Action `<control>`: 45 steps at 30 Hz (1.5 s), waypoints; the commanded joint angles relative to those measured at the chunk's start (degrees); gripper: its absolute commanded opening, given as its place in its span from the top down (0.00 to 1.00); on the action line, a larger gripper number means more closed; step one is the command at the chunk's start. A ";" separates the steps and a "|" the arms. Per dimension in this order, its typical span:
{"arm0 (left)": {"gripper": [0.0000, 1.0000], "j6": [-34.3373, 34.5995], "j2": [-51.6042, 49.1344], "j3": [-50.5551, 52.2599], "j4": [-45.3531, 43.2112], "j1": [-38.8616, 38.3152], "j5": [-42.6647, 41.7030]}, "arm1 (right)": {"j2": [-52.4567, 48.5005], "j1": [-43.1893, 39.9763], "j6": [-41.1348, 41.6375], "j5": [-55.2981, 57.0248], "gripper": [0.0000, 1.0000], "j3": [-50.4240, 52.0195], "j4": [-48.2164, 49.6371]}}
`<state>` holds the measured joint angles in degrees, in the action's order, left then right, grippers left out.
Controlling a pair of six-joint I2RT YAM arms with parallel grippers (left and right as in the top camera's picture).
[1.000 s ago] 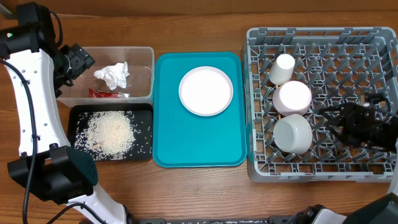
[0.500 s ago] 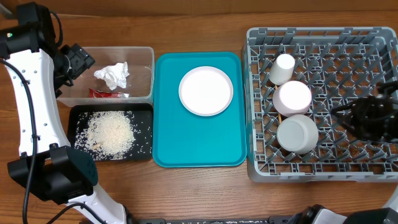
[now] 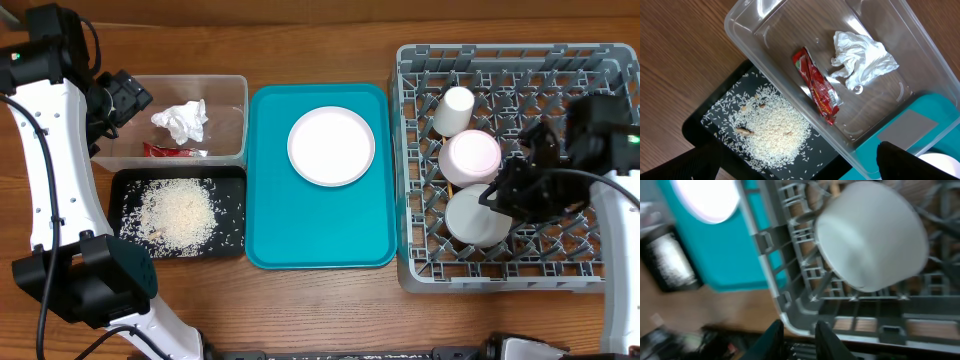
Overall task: Sort waste into correct bins and load items into the dishwasher
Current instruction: 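Open the right gripper and raise it off the small white bowl, then move the right gripper over the white plate on the teal tray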
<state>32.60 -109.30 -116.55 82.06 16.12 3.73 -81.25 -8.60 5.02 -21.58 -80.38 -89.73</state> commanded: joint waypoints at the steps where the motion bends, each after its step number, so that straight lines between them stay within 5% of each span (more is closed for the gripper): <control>1: 0.00 -0.70 0.22 -0.28 -0.04 -0.39 0.76 | 1.09 2.97 8.70 10.14 0.76 1.77 1.77; 15: 0.00 -0.70 0.22 -0.28 -0.04 -0.39 0.76 | 1.03 6.82 10.88 14.88 0.75 14.03 11.30; 23: 0.00 -0.70 0.22 -0.28 -0.04 -0.39 0.76 | 1.07 6.82 18.01 30.34 0.71 13.40 13.92; 34: 0.00 -0.70 0.22 -0.28 -0.04 -0.39 0.76 | 1.09 6.88 17.94 31.08 0.67 3.39 12.94; 45: 0.00 -0.70 0.22 -0.28 -0.04 -0.39 0.76 | 0.96 7.06 9.51 -5.40 0.54 -3.26 10.03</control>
<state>32.60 -109.32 -116.55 82.06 16.12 3.73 -80.86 -1.83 17.23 -10.83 -82.52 -80.16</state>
